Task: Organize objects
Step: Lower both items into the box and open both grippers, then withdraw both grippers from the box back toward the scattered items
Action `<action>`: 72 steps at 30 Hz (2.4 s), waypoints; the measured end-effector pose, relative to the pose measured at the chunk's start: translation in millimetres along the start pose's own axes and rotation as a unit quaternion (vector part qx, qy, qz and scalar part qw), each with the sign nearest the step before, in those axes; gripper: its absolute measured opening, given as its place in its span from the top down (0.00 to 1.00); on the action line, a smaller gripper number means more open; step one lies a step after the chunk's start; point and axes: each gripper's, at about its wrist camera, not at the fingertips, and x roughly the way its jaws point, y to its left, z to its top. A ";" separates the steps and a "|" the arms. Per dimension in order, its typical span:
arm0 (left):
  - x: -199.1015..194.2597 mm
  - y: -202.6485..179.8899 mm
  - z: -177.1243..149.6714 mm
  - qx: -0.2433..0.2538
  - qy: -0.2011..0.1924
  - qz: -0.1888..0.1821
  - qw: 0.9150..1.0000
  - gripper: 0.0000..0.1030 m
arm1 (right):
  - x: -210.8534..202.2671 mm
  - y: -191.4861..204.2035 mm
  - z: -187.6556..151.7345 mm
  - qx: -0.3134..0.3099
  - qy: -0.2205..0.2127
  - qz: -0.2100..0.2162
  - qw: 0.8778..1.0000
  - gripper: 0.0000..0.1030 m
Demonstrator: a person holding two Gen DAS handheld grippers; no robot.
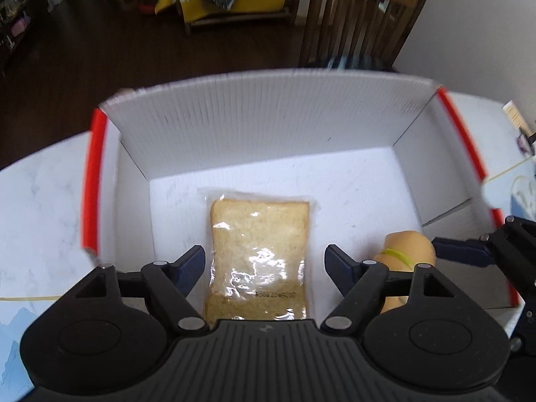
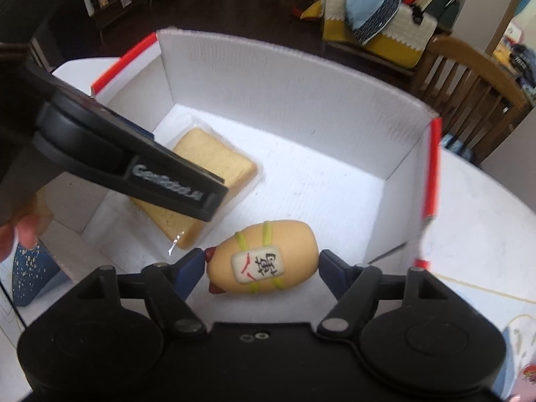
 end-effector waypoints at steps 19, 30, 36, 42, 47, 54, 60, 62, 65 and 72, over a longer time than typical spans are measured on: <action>-125.6 -20.6 -56.0 0.012 -0.113 0.006 0.994 0.25 | -103.1 -0.5 -38.2 0.008 -0.088 -0.002 0.996 0.17; -184.1 -32.3 -120.0 0.026 -0.162 0.006 0.986 0.25 | -159.3 10.9 -74.6 0.045 -0.138 0.007 0.989 0.16; -211.5 -31.0 -154.6 0.019 -0.182 0.001 0.983 0.24 | -191.5 28.0 -97.4 0.052 -0.171 0.018 0.984 0.16; -231.4 -38.7 -195.2 0.048 -0.203 0.012 0.978 0.23 | -211.4 42.9 -120.9 0.064 -0.192 0.024 0.979 0.13; -239.1 -39.6 -223.5 0.052 -0.212 0.008 0.976 0.20 | -221.1 55.0 -142.8 0.069 -0.202 0.019 0.977 0.09; -239.4 -36.2 -261.1 0.052 -0.211 -0.006 0.976 0.10 | -223.6 70.3 -179.8 0.077 -0.200 0.013 0.977 0.01; -231.7 -35.5 -286.0 0.072 -0.215 -0.018 0.974 0.03 | -216.1 77.7 -211.5 0.091 -0.185 -0.004 0.978 0.01; -228.9 -35.0 -294.2 0.075 -0.218 -0.025 0.973 0.00 | -213.4 79.5 -222.5 0.096 -0.182 -0.010 0.978 0.01; -225.0 -35.1 -303.9 0.075 -0.220 -0.037 0.972 0.00 | -209.2 83.5 -239.4 0.105 -0.174 -0.020 0.979 0.01; -214.1 -31.3 -329.6 0.068 -0.236 -0.068 0.967 0.00 | -194.1 94.3 -280.0 0.123 -0.143 -0.039 0.981 0.01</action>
